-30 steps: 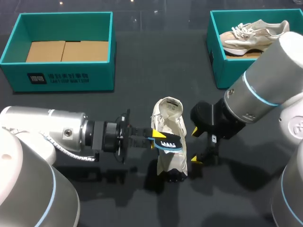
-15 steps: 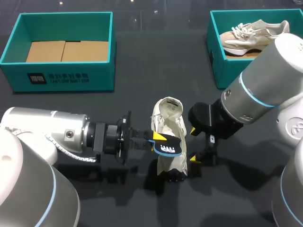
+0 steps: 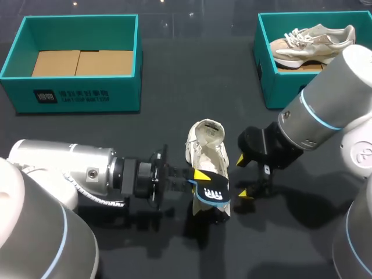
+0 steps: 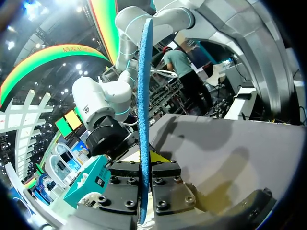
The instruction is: Take the shoe out of the shoebox, open the shoe tongue, remove and reinsert the insole, then place the shoe into the shoebox
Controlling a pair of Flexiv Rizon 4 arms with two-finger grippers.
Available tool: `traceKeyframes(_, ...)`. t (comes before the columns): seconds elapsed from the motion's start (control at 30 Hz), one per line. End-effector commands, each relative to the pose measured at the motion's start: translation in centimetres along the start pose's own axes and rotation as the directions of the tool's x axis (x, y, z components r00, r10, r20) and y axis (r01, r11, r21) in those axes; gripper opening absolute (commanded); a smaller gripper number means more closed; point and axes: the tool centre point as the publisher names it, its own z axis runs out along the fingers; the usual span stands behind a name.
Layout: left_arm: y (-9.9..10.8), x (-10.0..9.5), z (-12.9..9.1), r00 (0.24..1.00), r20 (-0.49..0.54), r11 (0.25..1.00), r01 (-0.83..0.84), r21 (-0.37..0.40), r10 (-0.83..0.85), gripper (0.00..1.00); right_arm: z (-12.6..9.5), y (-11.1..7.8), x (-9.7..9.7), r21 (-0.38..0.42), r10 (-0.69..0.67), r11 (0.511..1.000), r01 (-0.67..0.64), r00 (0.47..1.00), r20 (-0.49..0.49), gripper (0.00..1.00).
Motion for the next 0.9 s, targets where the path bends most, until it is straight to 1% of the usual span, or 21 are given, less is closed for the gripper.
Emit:
traceKeyframes(0.03, -0.3, -0.5, 0.4, 1.000, -0.016, 1.000, 0.004, -0.010, -0.004, 0.00, 0.6, 0.2, -0.2, 0.003, -0.001, 1.000, 0.001, 1.000, -0.002, 1.00)
traceKeyframes(0.2, -0.3, -0.5, 0.4, 1.000, -0.016, 1.000, 0.004, -0.010, -0.004, 0.00, 0.8, 0.2, -0.2, 0.007, -0.003, 1.000, 0.003, 1.000, -0.006, 1.00)
traceKeyframes(0.23, -0.2, -0.6, 0.7, 1.000, -0.030, 1.000, 0.002, 0.006, -0.002, 0.00, 0.9, 0.2, -0.2, 0.007, -0.004, 1.000, 0.004, 1.000, -0.005, 1.00)
traceKeyframes(0.37, 0.1, -0.9, 1.3, 0.999, -0.031, 0.997, 0.032, 0.075, -0.030, 0.00, 0.9, 0.2, -0.2, 0.006, -0.006, 1.000, 0.006, 1.000, -0.004, 1.00)
traceKeyframes(0.5, 0.0, -1.0, 1.5, 0.998, -0.054, 0.992, 0.047, 0.117, -0.041, 0.00, 0.9, 0.2, -0.2, 0.006, -0.006, 1.000, 0.006, 1.000, -0.004, 1.00)
traceKeyframes(0.9, 0.1, -1.0, 1.6, 0.997, -0.062, 0.992, 0.047, 0.117, -0.040, 0.00, 0.9, 0.2, -0.2, 0.006, -0.006, 1.000, 0.006, 1.000, -0.004, 1.00)
